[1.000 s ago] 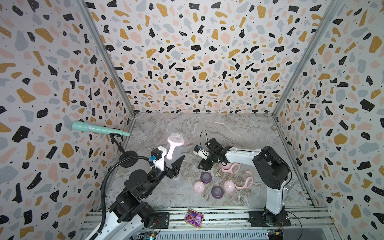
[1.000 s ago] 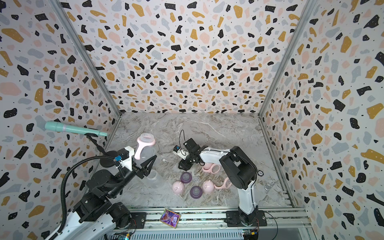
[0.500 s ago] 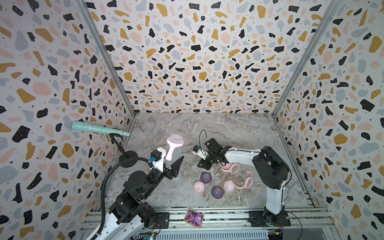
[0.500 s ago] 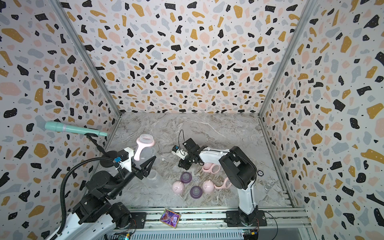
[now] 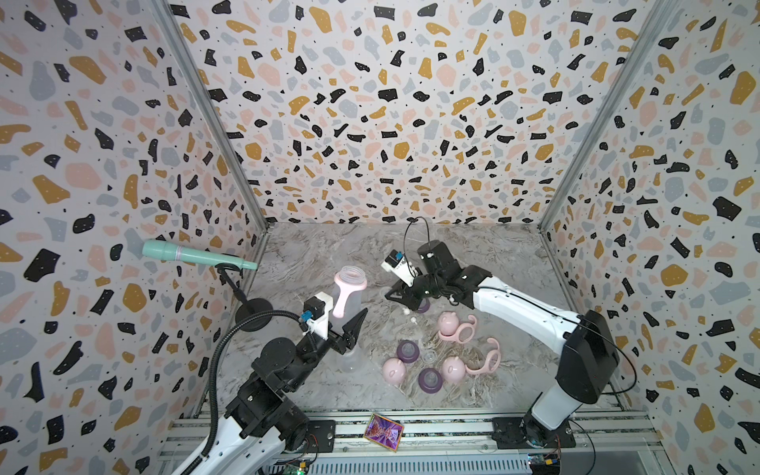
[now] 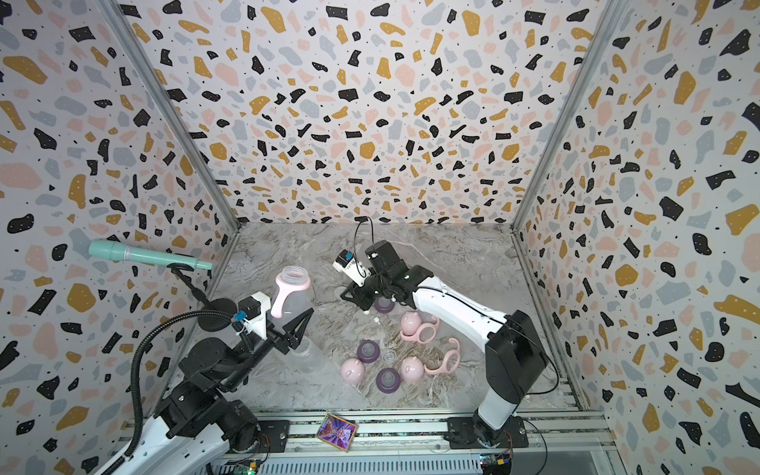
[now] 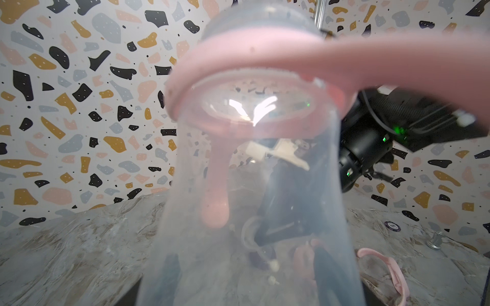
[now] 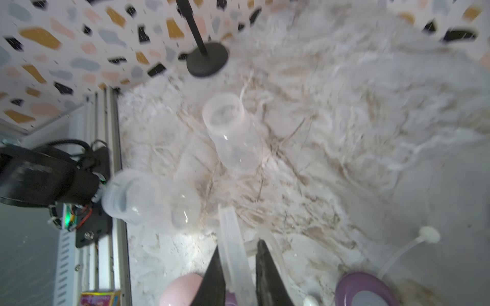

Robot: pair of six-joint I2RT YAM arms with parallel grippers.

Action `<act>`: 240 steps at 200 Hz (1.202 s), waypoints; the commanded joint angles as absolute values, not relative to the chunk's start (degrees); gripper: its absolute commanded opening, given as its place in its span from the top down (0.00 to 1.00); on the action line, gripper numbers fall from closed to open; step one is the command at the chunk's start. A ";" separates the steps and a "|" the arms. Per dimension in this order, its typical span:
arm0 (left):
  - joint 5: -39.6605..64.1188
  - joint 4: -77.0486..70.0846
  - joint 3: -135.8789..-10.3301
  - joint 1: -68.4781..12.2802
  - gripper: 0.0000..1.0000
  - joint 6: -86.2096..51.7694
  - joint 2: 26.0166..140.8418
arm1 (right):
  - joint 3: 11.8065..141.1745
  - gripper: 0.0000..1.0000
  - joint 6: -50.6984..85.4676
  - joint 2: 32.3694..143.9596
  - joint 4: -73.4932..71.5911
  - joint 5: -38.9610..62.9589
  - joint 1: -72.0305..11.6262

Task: Assemble the baby bottles
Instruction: Pick up the straw from the center of the board, then place the straw into the baby bottle.

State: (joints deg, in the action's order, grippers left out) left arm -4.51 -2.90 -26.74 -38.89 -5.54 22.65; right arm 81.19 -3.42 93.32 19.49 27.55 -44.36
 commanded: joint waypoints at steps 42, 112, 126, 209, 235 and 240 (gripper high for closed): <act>3.58 -11.20 -27.05 -38.67 1.00 -1.27 28.93 | 97.03 0.95 -2.99 86.09 36.77 26.96 -44.90; 8.06 -9.92 -29.36 -38.67 1.00 3.60 37.32 | 114.97 0.96 -3.82 88.12 44.73 26.19 -49.88; 8.25 -10.45 -29.20 -38.67 1.00 3.82 38.17 | 117.23 0.96 -3.98 88.86 45.93 26.10 -50.55; 12.92 -13.64 -27.97 -38.67 1.00 4.81 38.61 | 113.96 0.97 -3.29 86.33 44.03 26.50 -51.56; 13.21 -13.62 -27.72 -38.61 1.00 4.83 37.93 | 112.49 0.97 -2.78 85.43 42.85 27.15 -51.59; 13.06 -13.62 -27.54 -38.67 1.00 4.83 37.78 | 112.42 0.97 -2.73 85.27 42.88 27.20 -51.59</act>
State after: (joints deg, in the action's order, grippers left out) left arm 11.70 -9.30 -27.05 -38.89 3.90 38.89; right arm 112.77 -3.42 88.31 44.56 26.09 -51.35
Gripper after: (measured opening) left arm 0.766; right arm 0.187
